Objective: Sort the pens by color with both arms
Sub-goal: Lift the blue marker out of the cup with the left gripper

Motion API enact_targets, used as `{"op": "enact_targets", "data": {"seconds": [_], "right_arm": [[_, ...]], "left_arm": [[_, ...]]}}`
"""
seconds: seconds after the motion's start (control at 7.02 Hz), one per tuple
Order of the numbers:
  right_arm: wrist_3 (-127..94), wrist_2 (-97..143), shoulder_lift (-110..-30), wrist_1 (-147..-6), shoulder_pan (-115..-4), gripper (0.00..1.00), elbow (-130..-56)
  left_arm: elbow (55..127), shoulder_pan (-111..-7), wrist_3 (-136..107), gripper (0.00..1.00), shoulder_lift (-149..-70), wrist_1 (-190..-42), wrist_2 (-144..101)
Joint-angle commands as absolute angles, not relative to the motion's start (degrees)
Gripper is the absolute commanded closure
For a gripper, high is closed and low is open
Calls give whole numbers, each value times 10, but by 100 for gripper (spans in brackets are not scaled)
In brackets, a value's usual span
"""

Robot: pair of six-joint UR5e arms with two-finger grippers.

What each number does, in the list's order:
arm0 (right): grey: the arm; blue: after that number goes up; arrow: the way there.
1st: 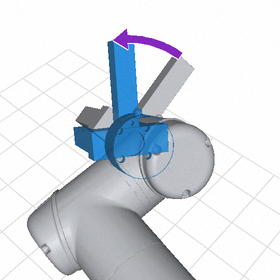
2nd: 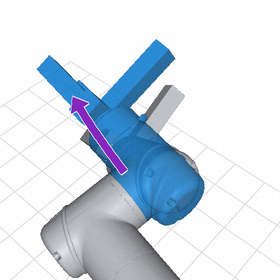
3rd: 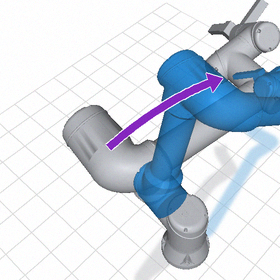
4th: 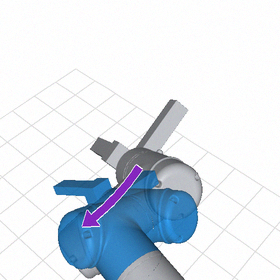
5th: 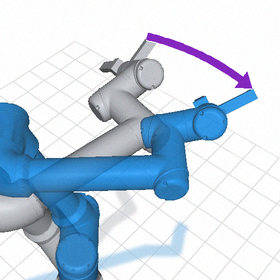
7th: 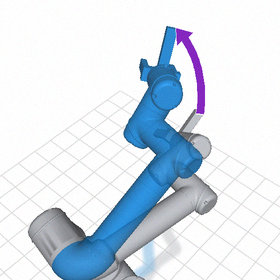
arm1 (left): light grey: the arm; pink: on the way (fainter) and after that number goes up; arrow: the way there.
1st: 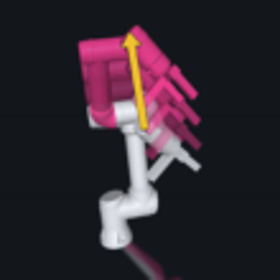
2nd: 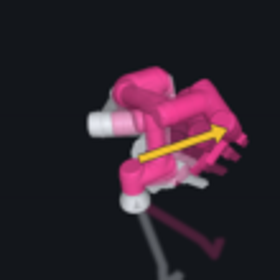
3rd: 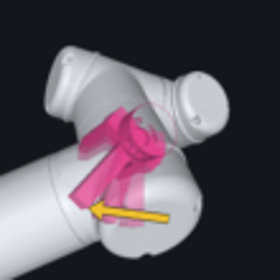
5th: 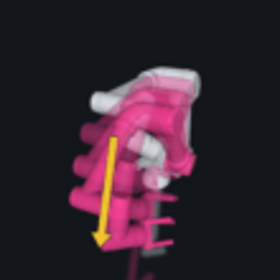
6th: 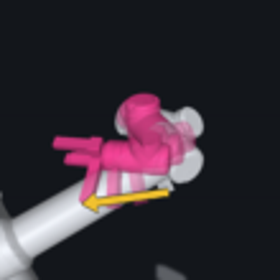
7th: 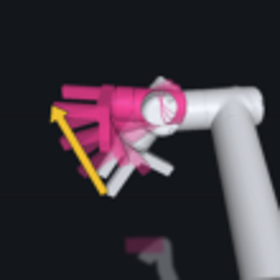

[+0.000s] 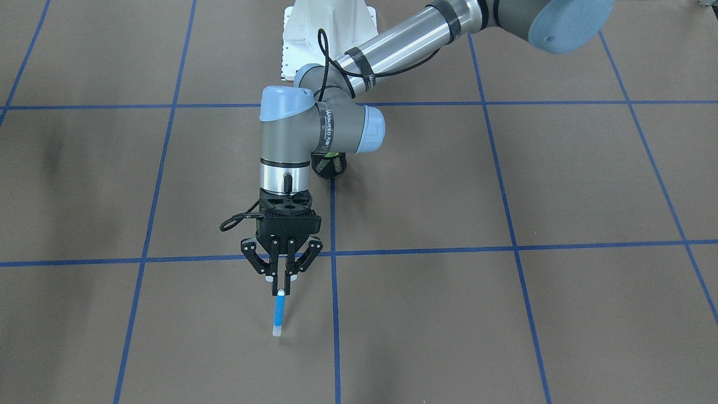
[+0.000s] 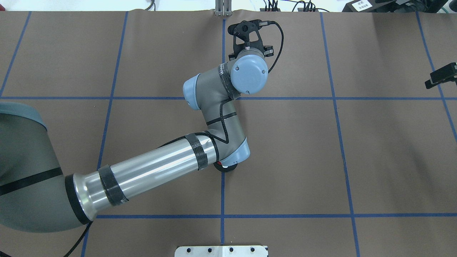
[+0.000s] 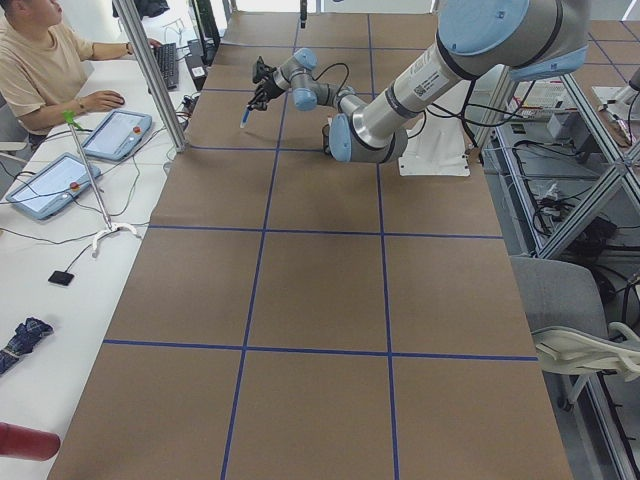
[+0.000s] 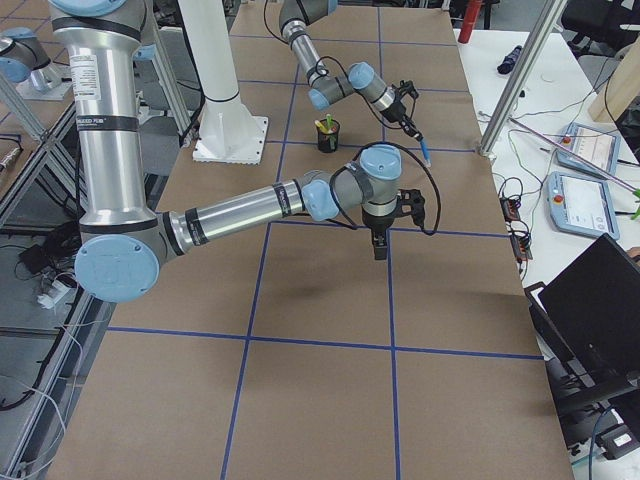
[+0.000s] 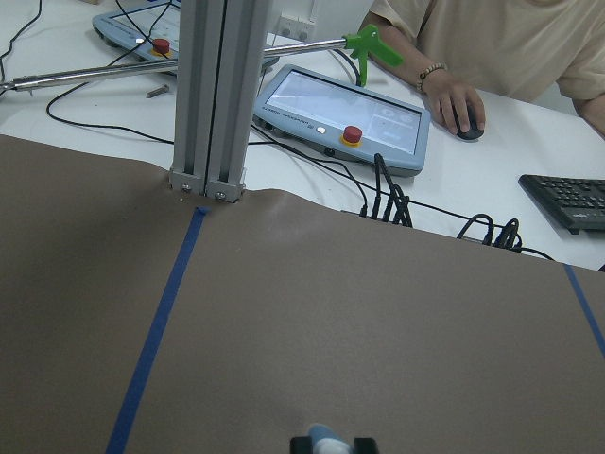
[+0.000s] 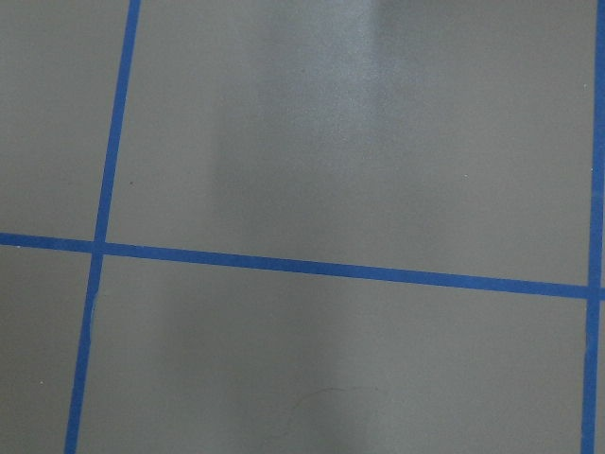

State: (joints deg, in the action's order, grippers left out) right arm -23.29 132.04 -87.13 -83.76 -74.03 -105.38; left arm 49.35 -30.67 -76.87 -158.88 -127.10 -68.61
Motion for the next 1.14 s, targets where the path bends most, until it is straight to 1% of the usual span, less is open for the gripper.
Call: {"op": "enact_targets", "data": {"seconds": [0.0, 0.28, 0.85, 1.0], "right_arm": [[-233, 1320, -871, -838, -740, 0, -1054], [-233, 1320, -870, -838, -740, 0, -1054], [-233, 1320, -869, -838, -740, 0, -1054], [-234, 1320, -869, -838, -740, 0, -1054]], "left_arm": [[495, -306, -759, 43, -1588, -1272, -692], [497, -306, -750, 1, -1586, -1271, -700], [505, -305, -749, 1, -1586, -1272, -708], [520, -308, -731, 1, -1586, -1272, -728]]}}
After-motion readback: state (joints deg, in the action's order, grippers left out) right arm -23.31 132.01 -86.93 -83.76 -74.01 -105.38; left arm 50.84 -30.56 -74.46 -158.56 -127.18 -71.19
